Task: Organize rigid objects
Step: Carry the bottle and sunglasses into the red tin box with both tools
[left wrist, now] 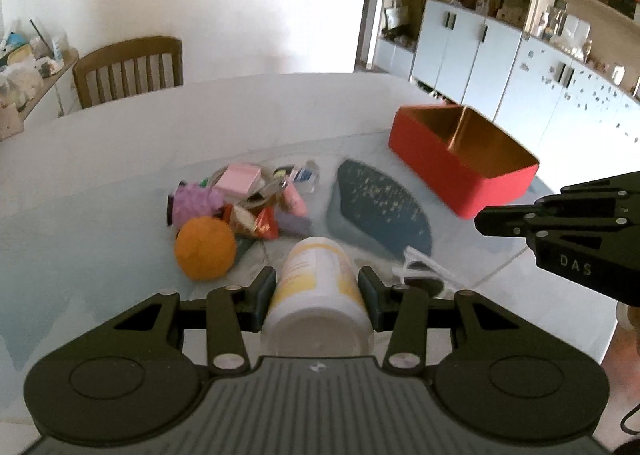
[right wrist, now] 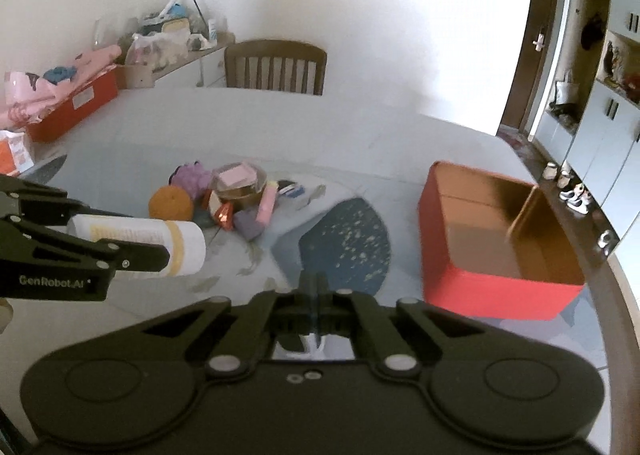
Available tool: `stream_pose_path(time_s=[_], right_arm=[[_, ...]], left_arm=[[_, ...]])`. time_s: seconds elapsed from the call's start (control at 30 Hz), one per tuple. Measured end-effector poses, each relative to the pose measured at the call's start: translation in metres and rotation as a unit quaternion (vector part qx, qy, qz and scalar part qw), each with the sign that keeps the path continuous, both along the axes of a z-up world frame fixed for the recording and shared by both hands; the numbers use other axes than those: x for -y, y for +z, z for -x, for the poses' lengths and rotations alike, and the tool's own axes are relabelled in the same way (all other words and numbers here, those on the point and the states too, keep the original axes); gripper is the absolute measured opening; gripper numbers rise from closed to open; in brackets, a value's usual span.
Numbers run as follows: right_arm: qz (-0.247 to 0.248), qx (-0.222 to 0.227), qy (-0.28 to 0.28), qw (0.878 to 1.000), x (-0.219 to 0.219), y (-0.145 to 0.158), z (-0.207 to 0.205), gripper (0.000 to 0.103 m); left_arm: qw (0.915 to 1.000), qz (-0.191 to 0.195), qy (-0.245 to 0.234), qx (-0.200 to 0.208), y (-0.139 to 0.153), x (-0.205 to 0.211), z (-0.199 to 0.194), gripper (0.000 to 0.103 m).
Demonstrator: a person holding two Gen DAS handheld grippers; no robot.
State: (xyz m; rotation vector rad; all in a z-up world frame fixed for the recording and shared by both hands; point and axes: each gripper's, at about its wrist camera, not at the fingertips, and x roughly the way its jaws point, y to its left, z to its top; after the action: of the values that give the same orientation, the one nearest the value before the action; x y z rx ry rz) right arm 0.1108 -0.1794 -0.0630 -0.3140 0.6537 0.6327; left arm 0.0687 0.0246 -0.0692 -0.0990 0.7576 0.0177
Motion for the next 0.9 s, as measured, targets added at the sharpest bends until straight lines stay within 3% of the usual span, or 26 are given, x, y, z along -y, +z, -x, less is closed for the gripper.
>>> stream_pose_path(time_s=[0.1, 0.17, 0.27, 0.3, 0.43, 0.6, 0.77, 0.9], right_arm=[[-0.005, -0.003, 0.006, 1.0, 0.007, 0.005, -0.007, 0.0], [-0.007, -0.046, 0.022, 0.999, 0.012, 0.001, -0.016, 0.001], [0.015, -0.07, 0.045, 0.996, 0.015, -0.012, -0.014, 0.02], [0.026, -0.072, 0.049, 0.996, 0.015, -0.018, -0.013, 0.021], [0.024, -0.105, 0.048, 0.993, 0.016, -0.036, -0.017, 0.042], [0.03, -0.142, 0.036, 0.989, 0.014, -0.061, -0.024, 0.035], [0.029, -0.156, 0.035, 0.987, 0.011, -0.07, -0.027, 0.011], [0.03, -0.151, 0.038, 0.987, 0.012, -0.069, -0.025, 0.003]], left_arm=[[1.0, -0.002, -0.004, 0.005, 0.006, 0.006, -0.005, 0.044], [0.9999, -0.005, -0.004, 0.009, 0.007, 0.009, -0.009, 0.044], [1.0, 0.001, 0.006, 0.008, 0.007, 0.011, -0.016, 0.044], [0.9999, 0.003, 0.011, 0.008, 0.007, 0.012, -0.018, 0.044], [0.9998, 0.005, 0.018, 0.005, 0.006, 0.017, -0.02, 0.044], [0.9996, 0.006, 0.027, -0.011, -0.001, 0.021, -0.016, 0.044], [0.9993, 0.004, 0.031, -0.019, -0.005, 0.023, -0.011, 0.044], [0.9993, 0.004, 0.031, -0.021, -0.007, 0.024, -0.009, 0.044]])
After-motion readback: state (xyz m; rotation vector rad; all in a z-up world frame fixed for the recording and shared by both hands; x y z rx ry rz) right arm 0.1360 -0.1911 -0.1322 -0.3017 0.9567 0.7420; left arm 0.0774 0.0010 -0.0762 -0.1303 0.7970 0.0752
